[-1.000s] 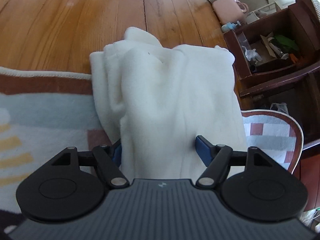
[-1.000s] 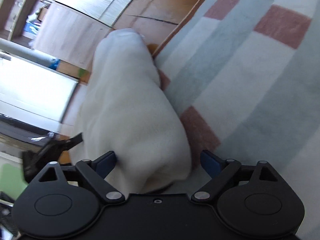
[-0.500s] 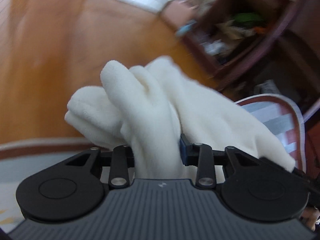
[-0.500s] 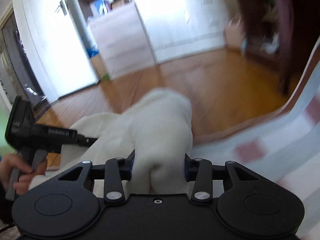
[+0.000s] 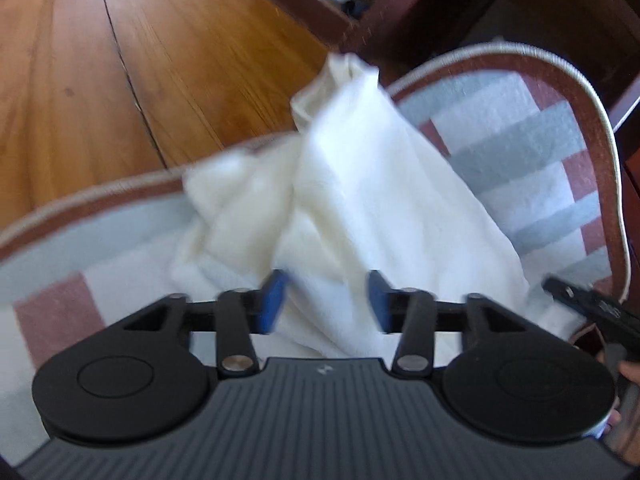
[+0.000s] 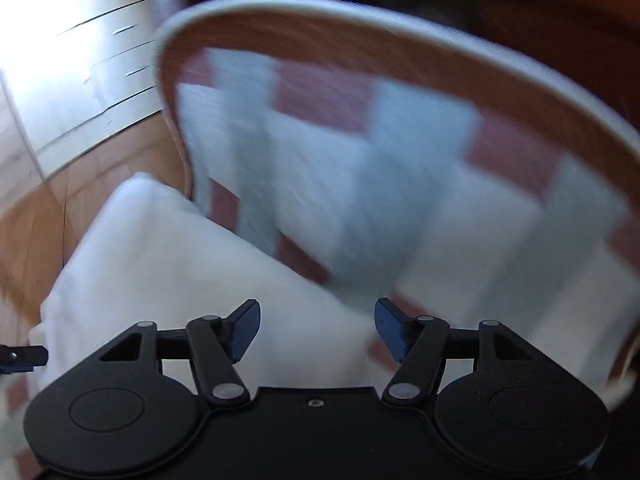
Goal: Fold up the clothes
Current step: 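Lower the bundle onto the chair seat with both grippers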
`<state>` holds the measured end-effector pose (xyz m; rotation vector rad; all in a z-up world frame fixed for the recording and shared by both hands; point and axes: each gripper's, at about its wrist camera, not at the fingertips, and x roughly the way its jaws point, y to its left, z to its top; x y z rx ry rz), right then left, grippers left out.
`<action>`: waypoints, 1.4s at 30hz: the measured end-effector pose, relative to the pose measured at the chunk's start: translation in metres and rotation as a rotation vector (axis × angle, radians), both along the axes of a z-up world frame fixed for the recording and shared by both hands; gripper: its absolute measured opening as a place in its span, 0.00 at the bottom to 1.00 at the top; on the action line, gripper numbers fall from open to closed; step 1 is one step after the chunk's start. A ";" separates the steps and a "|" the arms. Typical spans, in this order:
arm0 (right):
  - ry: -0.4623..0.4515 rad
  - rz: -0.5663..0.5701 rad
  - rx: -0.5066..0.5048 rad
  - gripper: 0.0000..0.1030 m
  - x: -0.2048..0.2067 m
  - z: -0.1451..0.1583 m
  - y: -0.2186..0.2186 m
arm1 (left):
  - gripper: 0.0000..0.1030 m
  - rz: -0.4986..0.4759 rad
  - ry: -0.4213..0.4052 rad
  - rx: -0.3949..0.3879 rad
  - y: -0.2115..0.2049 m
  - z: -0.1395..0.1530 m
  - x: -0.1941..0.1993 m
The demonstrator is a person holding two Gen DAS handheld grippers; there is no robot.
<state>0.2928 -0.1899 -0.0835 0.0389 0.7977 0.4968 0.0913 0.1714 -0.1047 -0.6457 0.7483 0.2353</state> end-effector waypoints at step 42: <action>0.113 -0.079 0.142 0.68 -0.069 -0.022 -0.011 | 0.55 0.156 0.072 0.129 -0.012 -0.009 0.041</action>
